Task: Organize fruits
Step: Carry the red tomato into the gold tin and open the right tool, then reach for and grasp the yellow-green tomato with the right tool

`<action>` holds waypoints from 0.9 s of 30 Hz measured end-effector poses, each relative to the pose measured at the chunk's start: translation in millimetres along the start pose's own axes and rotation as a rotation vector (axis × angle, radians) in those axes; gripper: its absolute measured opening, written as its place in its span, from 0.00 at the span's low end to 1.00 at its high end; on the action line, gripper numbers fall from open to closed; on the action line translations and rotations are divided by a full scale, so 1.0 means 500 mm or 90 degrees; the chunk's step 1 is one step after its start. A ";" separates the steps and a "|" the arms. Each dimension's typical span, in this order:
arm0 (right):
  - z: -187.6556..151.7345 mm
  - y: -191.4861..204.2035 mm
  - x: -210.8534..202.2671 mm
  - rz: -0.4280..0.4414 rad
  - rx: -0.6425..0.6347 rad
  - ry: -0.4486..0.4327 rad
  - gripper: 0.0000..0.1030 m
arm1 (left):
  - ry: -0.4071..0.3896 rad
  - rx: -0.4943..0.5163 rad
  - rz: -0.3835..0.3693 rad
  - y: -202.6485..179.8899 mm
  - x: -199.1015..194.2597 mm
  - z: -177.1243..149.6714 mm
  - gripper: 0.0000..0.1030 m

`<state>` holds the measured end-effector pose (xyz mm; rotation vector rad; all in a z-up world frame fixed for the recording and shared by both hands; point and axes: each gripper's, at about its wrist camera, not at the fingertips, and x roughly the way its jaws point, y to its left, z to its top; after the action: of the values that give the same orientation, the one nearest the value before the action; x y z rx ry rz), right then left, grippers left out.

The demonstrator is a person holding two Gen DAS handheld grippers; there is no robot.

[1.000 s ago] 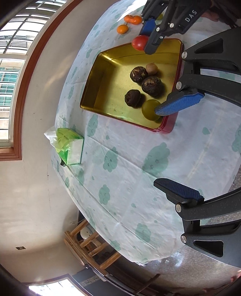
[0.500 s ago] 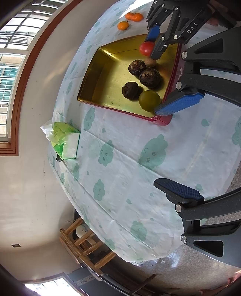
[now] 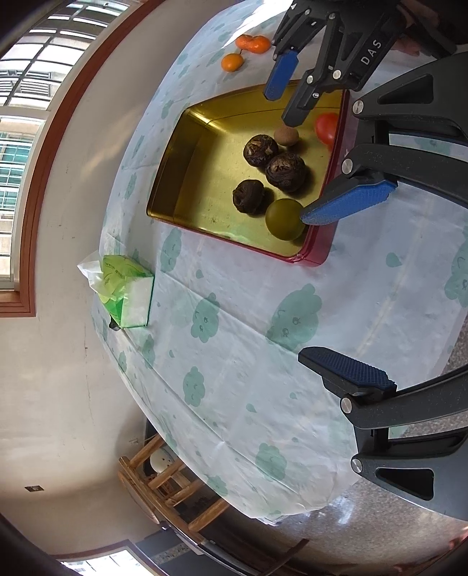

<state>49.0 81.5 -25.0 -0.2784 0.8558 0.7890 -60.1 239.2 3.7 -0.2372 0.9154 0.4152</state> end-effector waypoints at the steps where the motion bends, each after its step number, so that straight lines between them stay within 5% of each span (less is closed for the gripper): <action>1: -0.001 -0.007 -0.013 -0.004 0.003 -0.010 0.44 | -0.002 0.004 -0.002 -0.006 -0.003 0.001 0.69; 7: -0.039 -0.114 -0.103 -0.078 0.058 -0.053 0.44 | -0.010 0.030 -0.023 -0.049 -0.013 0.005 0.69; 14: -0.136 -0.286 -0.159 -0.186 0.143 -0.022 0.44 | -0.002 0.069 -0.047 -0.124 -0.008 0.007 0.69; 27: -0.184 -0.352 -0.092 -0.187 0.164 0.018 0.42 | 0.001 0.153 -0.100 -0.295 -0.009 0.030 0.69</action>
<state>105.0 -110.7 -63.6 -0.1812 0.9078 0.3977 13.8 111.4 19.8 -0.0884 0.9313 0.1576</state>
